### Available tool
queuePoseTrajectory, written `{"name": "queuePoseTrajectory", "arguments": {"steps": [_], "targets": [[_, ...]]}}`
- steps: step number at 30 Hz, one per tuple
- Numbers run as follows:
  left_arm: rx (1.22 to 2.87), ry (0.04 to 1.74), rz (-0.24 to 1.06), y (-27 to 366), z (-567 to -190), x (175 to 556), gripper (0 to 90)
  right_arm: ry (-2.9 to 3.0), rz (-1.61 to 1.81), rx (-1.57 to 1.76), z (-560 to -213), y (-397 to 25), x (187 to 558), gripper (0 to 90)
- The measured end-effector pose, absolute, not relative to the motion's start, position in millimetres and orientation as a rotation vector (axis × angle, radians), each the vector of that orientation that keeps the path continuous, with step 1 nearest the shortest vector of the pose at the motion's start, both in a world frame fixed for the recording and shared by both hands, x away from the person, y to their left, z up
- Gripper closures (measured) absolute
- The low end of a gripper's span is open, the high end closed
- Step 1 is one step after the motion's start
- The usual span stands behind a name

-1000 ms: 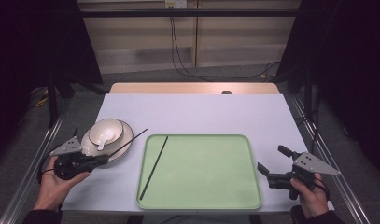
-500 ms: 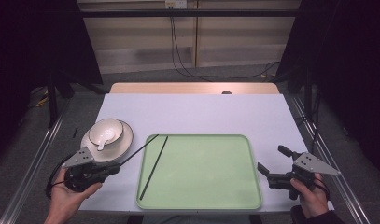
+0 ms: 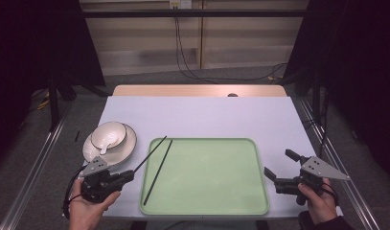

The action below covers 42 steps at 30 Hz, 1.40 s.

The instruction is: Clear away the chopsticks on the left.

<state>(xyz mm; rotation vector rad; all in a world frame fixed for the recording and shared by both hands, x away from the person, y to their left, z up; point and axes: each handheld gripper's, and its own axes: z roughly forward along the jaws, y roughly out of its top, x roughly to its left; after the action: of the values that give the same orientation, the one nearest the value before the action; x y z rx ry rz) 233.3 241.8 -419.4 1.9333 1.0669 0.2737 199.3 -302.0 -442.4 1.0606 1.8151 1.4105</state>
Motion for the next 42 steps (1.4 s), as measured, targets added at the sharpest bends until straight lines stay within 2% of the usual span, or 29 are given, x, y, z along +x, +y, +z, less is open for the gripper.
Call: {"name": "queuePoseTrajectory", "arguments": {"steps": [18,32,42], "targets": [[1.964,1.188,0.268,176.7,-437.4,246.1,86.1,1.822,1.412,1.054,-442.5,-301.9,199.5,0.8],[2.029,1.254,0.302,153.0,-453.4,248.3,86.1,1.827,1.414,1.05,-442.6,-301.5,198.9,0.8],[2.067,1.3,0.279,144.8,-465.5,251.6,85.5,1.831,1.413,1.055,-442.9,-301.1,199.1,0.9]]}}
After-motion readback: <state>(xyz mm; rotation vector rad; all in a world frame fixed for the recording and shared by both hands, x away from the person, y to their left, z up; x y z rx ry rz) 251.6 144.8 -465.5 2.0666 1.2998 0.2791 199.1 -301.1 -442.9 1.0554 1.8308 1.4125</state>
